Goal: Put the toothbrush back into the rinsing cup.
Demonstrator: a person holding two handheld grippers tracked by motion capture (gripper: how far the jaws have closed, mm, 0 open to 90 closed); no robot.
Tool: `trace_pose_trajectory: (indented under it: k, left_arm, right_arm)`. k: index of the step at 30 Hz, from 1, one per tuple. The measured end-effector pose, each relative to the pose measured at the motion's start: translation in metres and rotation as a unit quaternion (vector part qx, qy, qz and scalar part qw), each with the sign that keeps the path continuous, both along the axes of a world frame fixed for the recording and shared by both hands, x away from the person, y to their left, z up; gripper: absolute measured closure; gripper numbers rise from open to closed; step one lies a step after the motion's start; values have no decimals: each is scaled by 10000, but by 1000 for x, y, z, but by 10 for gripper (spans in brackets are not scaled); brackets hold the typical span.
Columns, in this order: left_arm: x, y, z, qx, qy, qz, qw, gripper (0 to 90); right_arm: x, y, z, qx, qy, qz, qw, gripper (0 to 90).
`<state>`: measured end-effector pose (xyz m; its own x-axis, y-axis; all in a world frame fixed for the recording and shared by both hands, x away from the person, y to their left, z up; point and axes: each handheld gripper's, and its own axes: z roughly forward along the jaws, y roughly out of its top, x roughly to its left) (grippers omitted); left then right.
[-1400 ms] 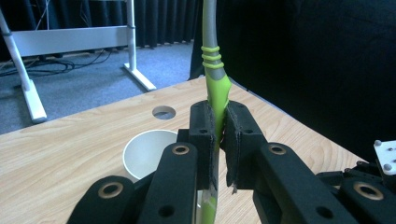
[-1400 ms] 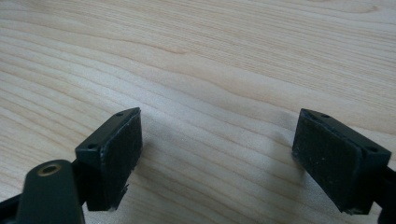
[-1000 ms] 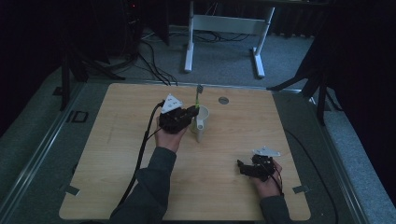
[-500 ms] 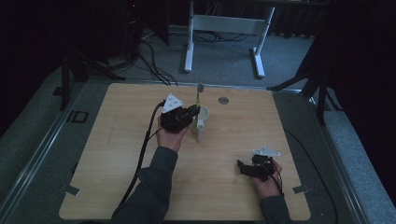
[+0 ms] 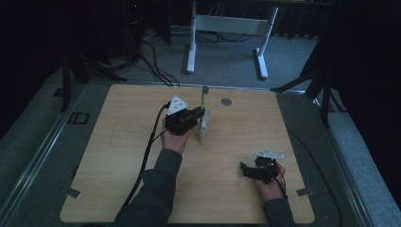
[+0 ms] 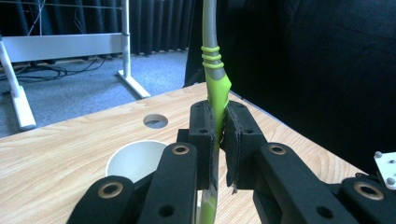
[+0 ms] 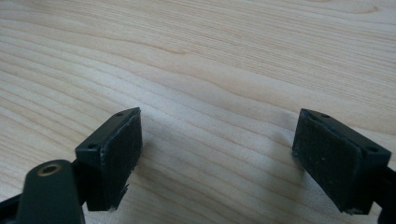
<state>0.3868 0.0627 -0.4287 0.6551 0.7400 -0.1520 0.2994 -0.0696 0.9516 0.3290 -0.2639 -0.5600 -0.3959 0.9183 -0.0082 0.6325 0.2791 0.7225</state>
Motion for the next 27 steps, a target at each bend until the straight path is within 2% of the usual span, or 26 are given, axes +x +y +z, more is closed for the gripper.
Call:
trace_pose_trajectory:
  k: [19,27]
  left_arm:
    - [9,-8,-8,-64,-64,66,9999,823]
    - [12,-11,-12,-2,-70,86,9999,822]
  right_arm:
    - [0,0,0,2,0,-1,10000,157]
    - [0,0,0,3,2,0,10000,157]
